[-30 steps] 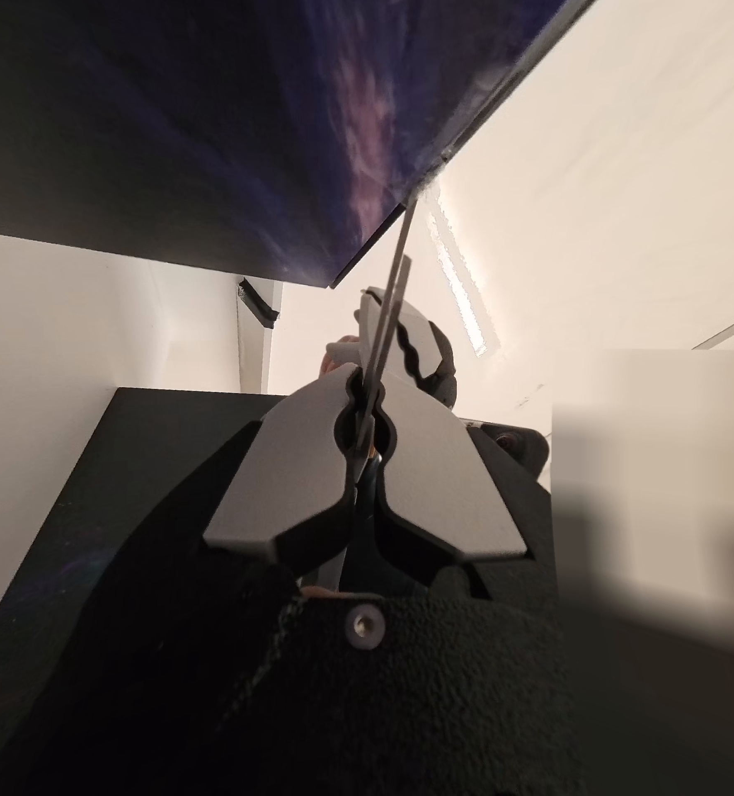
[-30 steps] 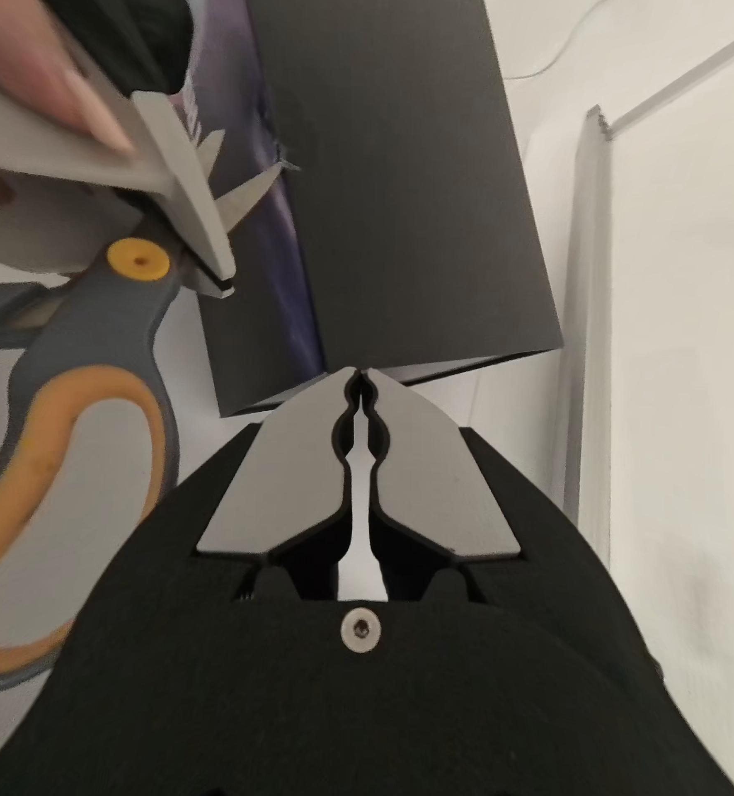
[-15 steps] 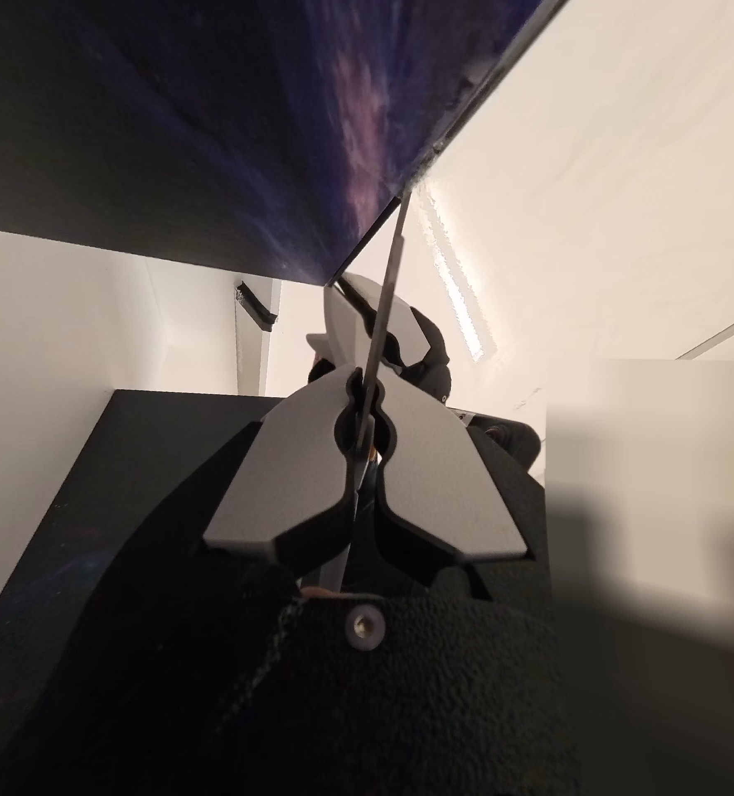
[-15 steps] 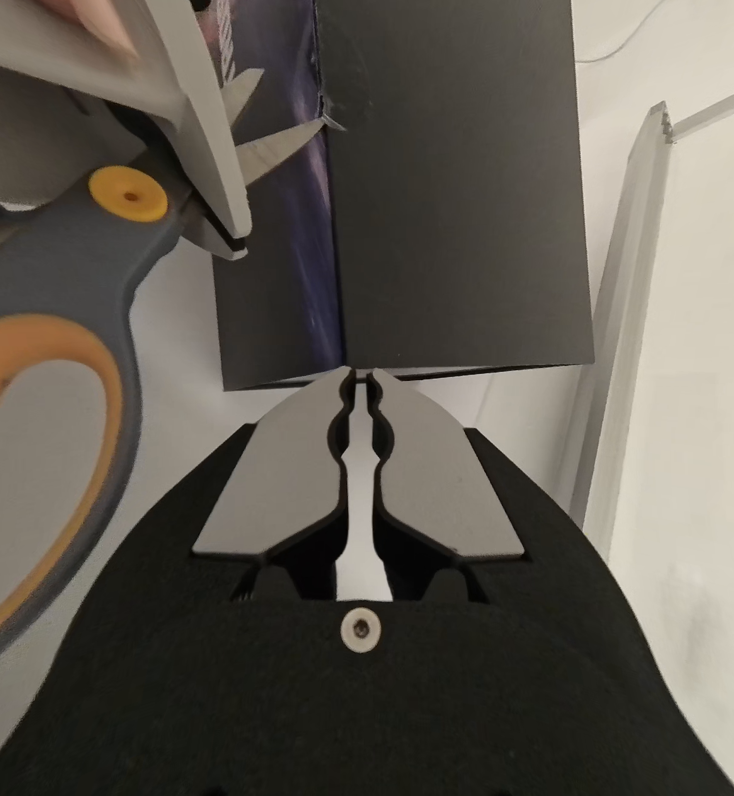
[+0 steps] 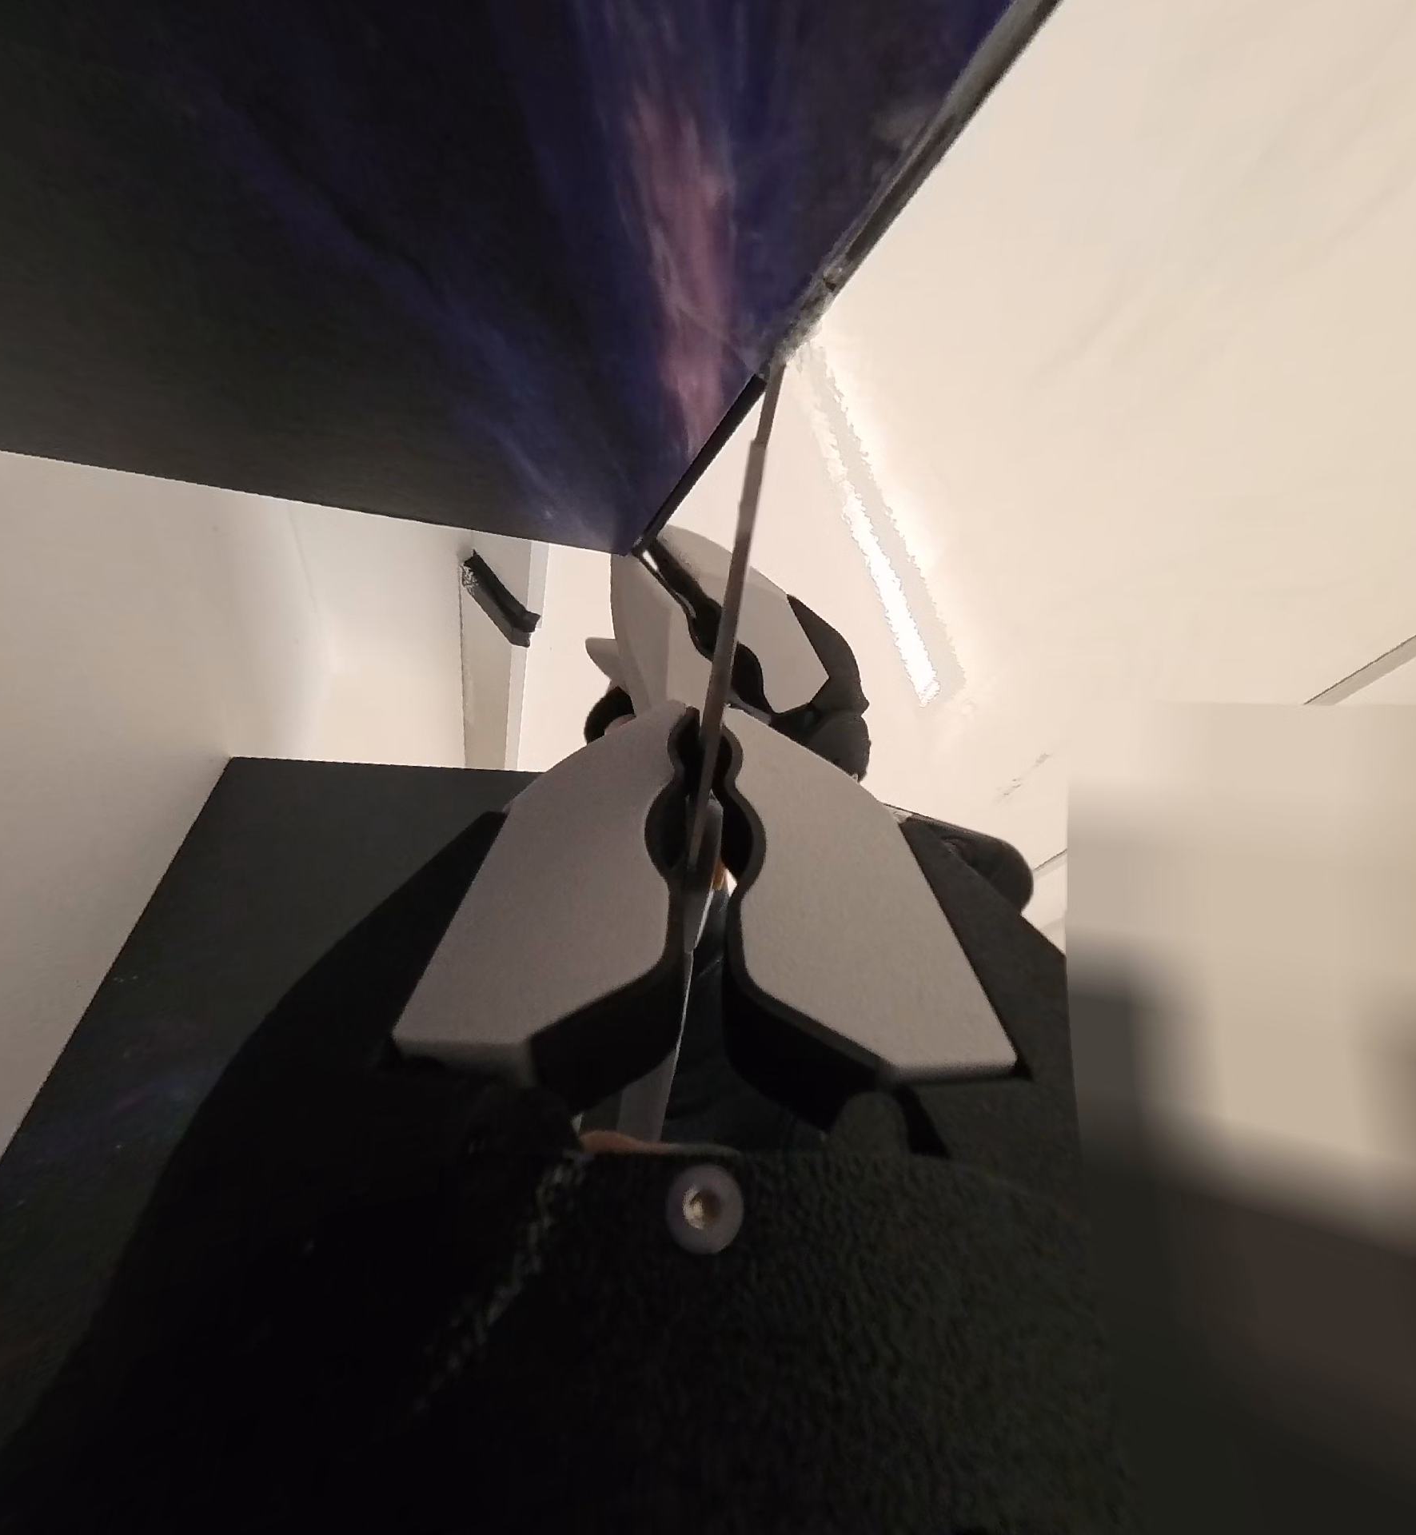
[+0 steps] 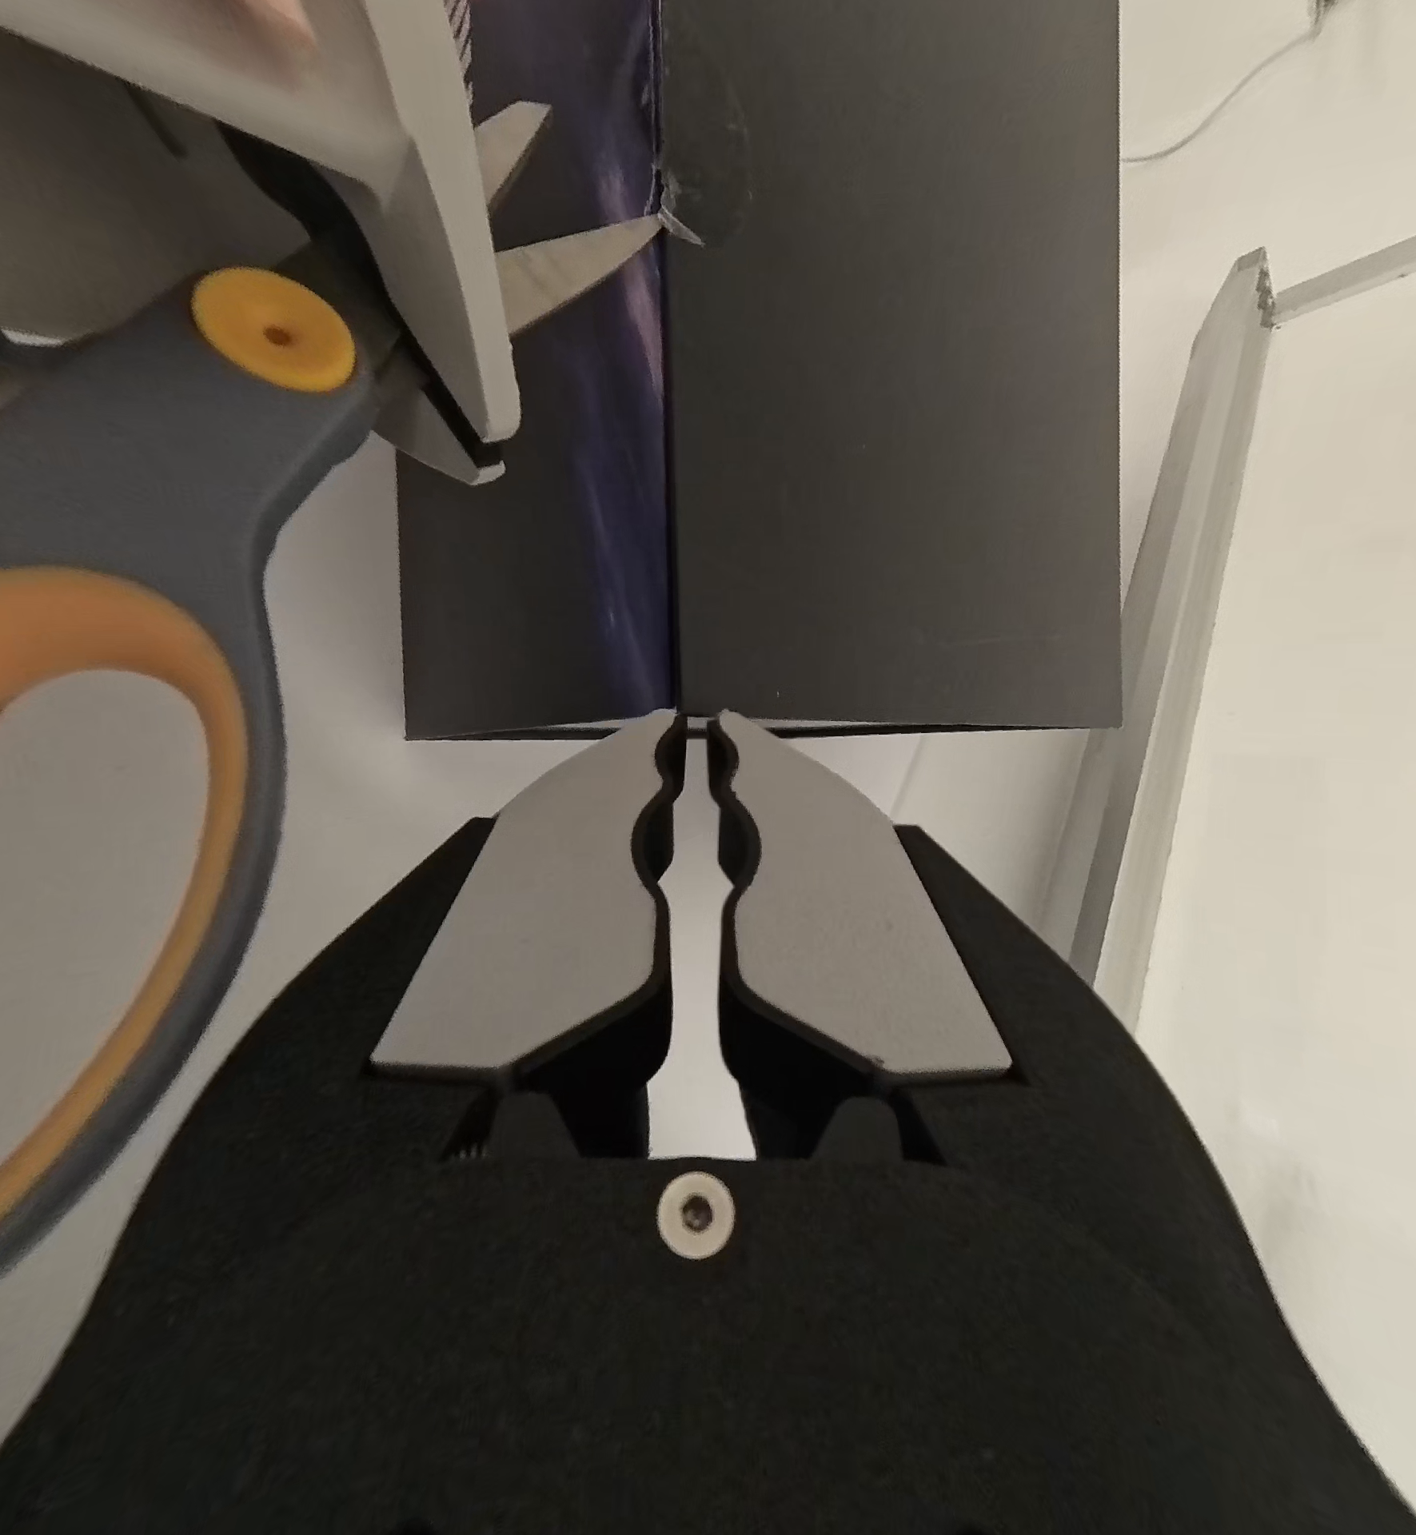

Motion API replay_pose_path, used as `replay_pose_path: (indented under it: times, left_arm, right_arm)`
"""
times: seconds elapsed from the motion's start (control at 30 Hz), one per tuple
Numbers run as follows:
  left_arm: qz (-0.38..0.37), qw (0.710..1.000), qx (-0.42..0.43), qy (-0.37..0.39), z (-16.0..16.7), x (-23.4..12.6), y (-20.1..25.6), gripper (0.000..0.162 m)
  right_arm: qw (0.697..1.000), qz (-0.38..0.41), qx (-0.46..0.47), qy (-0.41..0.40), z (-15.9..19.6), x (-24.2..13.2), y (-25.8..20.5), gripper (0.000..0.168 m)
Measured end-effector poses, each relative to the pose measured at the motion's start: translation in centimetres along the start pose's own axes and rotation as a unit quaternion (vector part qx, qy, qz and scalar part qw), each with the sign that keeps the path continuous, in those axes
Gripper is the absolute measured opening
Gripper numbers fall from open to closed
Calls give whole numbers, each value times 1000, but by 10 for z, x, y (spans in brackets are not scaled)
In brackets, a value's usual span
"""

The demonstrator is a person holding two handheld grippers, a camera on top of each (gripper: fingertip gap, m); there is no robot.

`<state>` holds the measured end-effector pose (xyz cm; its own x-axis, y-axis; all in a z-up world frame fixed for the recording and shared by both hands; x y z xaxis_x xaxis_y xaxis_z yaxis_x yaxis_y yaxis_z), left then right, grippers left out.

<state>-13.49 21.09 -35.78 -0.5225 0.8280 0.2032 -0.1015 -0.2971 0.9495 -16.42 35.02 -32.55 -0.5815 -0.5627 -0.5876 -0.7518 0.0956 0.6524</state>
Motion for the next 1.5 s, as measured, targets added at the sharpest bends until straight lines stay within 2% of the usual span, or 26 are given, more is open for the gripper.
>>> replay_pose_path:
  times: [0.07,0.27,0.57,1.0,1.17,1.3,1.5]
  left_arm:
    - [-2,1000,1,-1,0,0,1,0]
    - [-4,1000,2,0,0,0,-1,1]
    - [-10,1000,4,23,-2,-4,1,0]
    - [22,998,-47,41,-1,-5,0,0]
    - [10,999,-29,44,0,-5,0,0]
    - [-1,994,-10,113,-22,-26,-1,0]
    - [-10,994,-1,108,-33,-46,3,0]
  right_arm:
    - [1000,11,-4,6,0,-1,1,8]
    - [997,-11,76,1,1,-2,8,15]
    - [998,-2,57,-4,0,-2,5,12]
    - [997,-8,72,-5,1,-1,4,7]
    - [998,-10,69,-1,1,-1,3,4]
    - [997,-14,77,1,1,-1,4,5]
    - [998,-12,68,1,1,-1,4,5]
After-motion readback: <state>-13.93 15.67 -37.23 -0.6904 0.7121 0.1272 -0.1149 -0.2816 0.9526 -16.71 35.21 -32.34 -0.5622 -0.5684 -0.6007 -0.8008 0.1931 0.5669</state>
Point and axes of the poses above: each gripper's, where its closed fingertips meet, x out along the fingers, z out of its underside, y = z × x across the jaws, the point moved 7 cm from there along -x, back along the fingers, and after that the axes turned 7 degrees about y, right-handed, at the moved point
